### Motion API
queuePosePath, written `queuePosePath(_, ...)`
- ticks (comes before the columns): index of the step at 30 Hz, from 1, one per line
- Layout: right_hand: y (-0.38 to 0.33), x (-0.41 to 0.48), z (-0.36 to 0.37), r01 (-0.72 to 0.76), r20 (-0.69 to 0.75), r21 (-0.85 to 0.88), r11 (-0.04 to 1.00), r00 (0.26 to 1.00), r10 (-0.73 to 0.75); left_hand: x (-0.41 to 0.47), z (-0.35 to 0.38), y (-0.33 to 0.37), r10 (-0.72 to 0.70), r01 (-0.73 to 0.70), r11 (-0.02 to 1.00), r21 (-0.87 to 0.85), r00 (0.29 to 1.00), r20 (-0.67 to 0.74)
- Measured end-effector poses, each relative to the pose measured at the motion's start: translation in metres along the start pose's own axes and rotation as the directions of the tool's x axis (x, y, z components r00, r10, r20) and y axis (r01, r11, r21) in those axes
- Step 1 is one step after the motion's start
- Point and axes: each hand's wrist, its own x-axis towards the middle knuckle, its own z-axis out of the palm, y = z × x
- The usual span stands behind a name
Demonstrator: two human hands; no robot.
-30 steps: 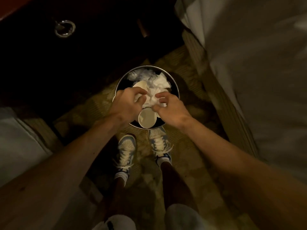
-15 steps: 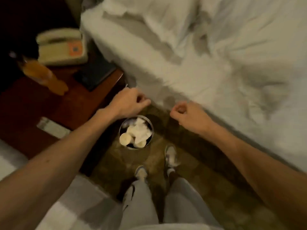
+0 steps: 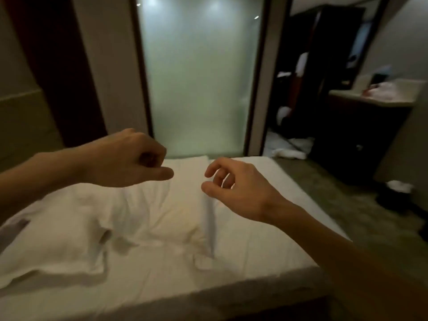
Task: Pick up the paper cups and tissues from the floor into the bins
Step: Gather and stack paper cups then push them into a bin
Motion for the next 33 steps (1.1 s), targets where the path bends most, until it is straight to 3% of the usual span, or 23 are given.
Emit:
queuePosePath(3,0.034,-0.025,-0.099,-0.031,-0.162,-0.077,0.997,0.987,0.018,0.091,-0.004,0.084,0.182,-0.192,0.977,-0.088,0.977,-0.115)
queuePosePath(7,0.081,-0.074,-0.212,-0.097,-0.328,-0.135,0.986,0.943,0.048,0.183,0.013,0.192,0.441,-0.448,0.894,-0.033,0.888,-0.129)
queuePosePath(11,0.131,-0.126,-0.294,-0.199,-0.408,-0.155,0.968,0.905,0.121,0.25,0.039,0.272,0.57,-0.586,0.803,-0.103,0.807,-0.153)
queuePosePath(14,0.164,-0.156,-0.34,-0.278,-0.466,-0.124,0.953,0.864,0.191,0.294,0.063,0.321,0.607,-0.638,0.715,-0.285,0.77,-0.199)
queuePosePath(18,0.211,-0.19,-0.385,-0.365,-0.534,-0.037,0.93,0.794,0.291,0.348,0.106,0.385,0.574,-0.58,0.464,-0.67,0.772,-0.271)
queuePosePath(20,0.237,-0.209,-0.4,-0.412,-0.577,0.017,0.911,0.74,0.346,0.378,0.139,0.412,0.569,-0.557,0.415,-0.719,0.776,-0.272)
queuePosePath(21,0.251,-0.219,-0.405,-0.442,-0.596,0.033,0.897,0.711,0.372,0.393,0.157,0.425,0.58,-0.576,0.444,-0.687,0.769,-0.27)
queuePosePath(23,0.284,-0.236,-0.412,-0.522,-0.624,0.039,0.852,0.653,0.428,0.421,0.198,0.451,0.661,-0.679,0.522,-0.516,0.704,-0.259)
queuePosePath(25,0.32,-0.249,-0.413,-0.622,-0.642,0.027,0.783,0.59,0.491,0.45,0.239,0.476,0.757,-0.758,0.519,-0.394,0.622,-0.199)
queuePosePath(30,0.418,-0.265,-0.4,-0.742,-0.645,0.194,0.642,0.397,0.653,0.528,0.336,0.509,0.863,-0.731,0.413,-0.544,0.505,-0.024)
queuePosePath(33,0.466,-0.268,-0.405,-0.762,-0.664,0.338,0.552,0.223,0.714,0.583,0.372,0.536,0.882,-0.653,0.371,-0.661,0.47,0.031)
